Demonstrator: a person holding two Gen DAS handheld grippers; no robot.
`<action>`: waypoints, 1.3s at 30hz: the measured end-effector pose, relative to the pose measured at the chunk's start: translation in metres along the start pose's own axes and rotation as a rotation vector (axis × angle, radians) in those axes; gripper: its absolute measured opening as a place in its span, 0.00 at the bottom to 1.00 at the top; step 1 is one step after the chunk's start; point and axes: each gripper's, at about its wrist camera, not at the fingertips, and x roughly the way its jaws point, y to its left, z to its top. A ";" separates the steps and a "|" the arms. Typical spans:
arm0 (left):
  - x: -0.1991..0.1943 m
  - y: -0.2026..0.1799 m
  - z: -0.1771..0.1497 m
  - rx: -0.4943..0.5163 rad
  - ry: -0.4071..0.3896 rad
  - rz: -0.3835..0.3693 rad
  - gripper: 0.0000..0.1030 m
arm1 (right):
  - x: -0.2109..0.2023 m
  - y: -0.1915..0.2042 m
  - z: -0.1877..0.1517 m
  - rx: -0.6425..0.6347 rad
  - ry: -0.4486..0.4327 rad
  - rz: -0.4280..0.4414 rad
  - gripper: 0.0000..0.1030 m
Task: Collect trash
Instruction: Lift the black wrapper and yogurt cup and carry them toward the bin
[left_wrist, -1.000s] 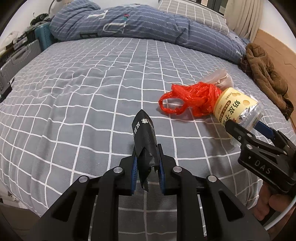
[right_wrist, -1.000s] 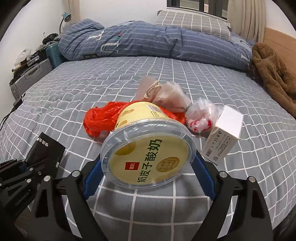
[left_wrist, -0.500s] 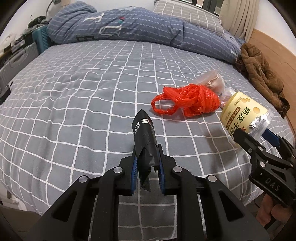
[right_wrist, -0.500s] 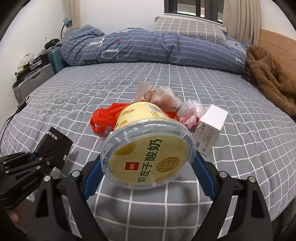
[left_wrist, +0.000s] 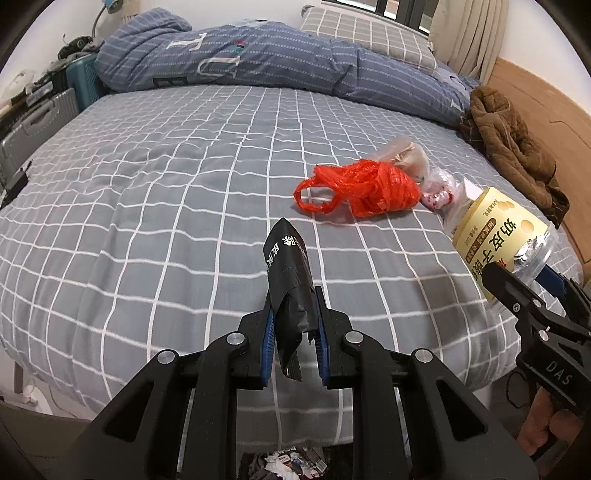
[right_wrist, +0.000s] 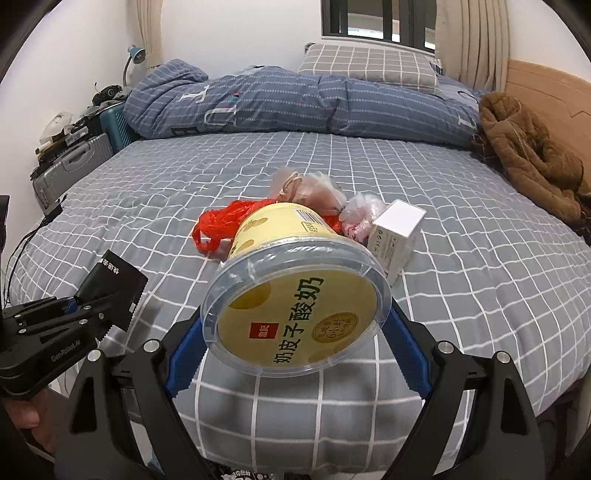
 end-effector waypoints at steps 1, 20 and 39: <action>-0.003 0.000 -0.003 0.001 0.000 -0.002 0.17 | -0.002 0.000 -0.002 -0.002 0.000 -0.001 0.81; -0.038 0.007 -0.044 -0.020 0.000 -0.014 0.17 | -0.045 0.012 -0.030 0.005 -0.010 0.022 0.81; -0.062 0.002 -0.078 -0.011 0.009 -0.023 0.17 | -0.081 0.025 -0.060 -0.008 -0.004 0.041 0.81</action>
